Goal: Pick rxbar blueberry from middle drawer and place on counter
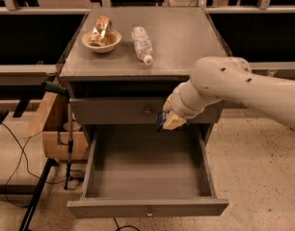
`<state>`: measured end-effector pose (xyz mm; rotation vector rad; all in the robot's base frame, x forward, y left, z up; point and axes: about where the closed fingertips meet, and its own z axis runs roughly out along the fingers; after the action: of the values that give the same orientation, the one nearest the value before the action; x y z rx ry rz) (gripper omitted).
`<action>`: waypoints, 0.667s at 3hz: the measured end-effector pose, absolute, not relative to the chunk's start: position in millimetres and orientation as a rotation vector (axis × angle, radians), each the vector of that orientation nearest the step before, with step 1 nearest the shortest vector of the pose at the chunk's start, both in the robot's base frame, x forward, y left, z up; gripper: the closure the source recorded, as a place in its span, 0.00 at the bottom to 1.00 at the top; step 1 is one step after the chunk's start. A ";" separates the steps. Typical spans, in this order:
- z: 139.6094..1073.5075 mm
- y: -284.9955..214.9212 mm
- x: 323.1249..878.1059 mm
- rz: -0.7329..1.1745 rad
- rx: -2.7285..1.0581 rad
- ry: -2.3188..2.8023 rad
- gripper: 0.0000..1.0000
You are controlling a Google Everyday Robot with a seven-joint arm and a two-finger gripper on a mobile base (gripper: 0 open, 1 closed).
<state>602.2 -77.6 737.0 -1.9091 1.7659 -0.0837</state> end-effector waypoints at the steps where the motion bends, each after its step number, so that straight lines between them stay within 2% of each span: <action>1: 792.5 -72.4 615.6 -0.140 -1.822 1.739 1.00; 2: 829.2 -48.8 626.4 -0.134 -1.798 1.682 1.00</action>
Offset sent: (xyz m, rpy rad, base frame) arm 0.0384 0.0557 0.1397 0.1271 -0.1723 0.0044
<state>626.4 -48.8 829.2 -1.7977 1.6817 -0.1337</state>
